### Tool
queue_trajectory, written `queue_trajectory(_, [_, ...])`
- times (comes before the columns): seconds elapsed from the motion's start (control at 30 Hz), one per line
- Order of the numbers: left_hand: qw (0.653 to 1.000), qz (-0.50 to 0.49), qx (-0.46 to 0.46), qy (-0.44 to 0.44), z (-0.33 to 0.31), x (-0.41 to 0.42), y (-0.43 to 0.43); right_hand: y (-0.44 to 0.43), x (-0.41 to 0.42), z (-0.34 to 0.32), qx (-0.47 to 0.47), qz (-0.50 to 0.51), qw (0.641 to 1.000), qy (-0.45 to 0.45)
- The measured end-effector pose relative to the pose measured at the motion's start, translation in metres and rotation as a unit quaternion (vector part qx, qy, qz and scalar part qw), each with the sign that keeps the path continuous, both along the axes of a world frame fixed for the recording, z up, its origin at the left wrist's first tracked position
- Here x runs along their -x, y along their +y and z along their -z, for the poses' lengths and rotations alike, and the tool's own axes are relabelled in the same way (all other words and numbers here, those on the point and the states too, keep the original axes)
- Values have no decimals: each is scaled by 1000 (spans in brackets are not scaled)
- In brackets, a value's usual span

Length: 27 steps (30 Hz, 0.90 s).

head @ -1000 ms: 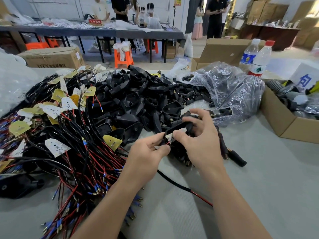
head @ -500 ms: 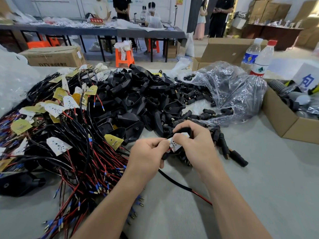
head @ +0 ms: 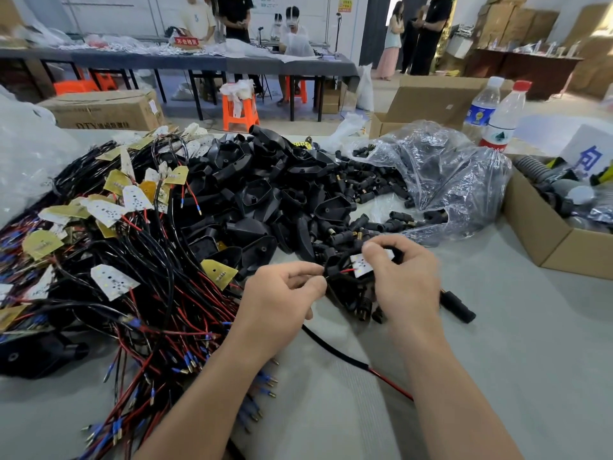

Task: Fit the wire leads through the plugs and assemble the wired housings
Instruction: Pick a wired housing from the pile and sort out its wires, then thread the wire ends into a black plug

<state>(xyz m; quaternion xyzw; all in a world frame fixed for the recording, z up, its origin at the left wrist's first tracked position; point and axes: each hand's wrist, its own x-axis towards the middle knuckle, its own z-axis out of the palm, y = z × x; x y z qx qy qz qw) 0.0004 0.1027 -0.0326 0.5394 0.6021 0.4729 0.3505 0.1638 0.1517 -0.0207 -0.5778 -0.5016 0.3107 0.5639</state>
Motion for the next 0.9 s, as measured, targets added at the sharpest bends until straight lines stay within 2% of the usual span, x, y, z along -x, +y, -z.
queue_trajectory(0.07, [994,-8,-33,108,0,2,-3,1,-7,-2,9,57,998,24])
queue_trajectory(0.13, [968,-39,-92,228,0,1,-8,1,-13,-2,13,72,997,38])
queue_trajectory(0.2, [937,-83,-166,297,-1,0,-11,0,-18,-2,28,36,999,12])
queue_trajectory(0.27, [915,-94,-223,324,0,2,-11,-1,-19,-3,53,-54,995,-63])
queue_trajectory(0.33, [898,-83,-273,336,2,5,-8,-4,-18,-4,73,-147,976,-145])
queue_trajectory(0.43, [883,-64,-304,352,4,10,-2,-10,-16,-7,78,-222,940,-247])
queue_trajectory(0.53, [882,-35,-324,340,5,8,0,-16,-16,-12,99,-277,909,-297])
queue_trajectory(0.6, [885,0,-326,333,5,7,0,-18,-15,-14,114,-299,909,-268])
queue_trajectory(0.7, [914,13,-308,266,6,6,0,-22,-10,-16,130,-351,914,-156])
queue_trajectory(0.8, [950,-4,-263,166,3,2,-3,-28,-4,-19,158,-430,885,-87])
queue_trajectory(0.9, [944,-80,-256,190,-3,-3,-7,-29,3,-16,162,-418,890,-80])
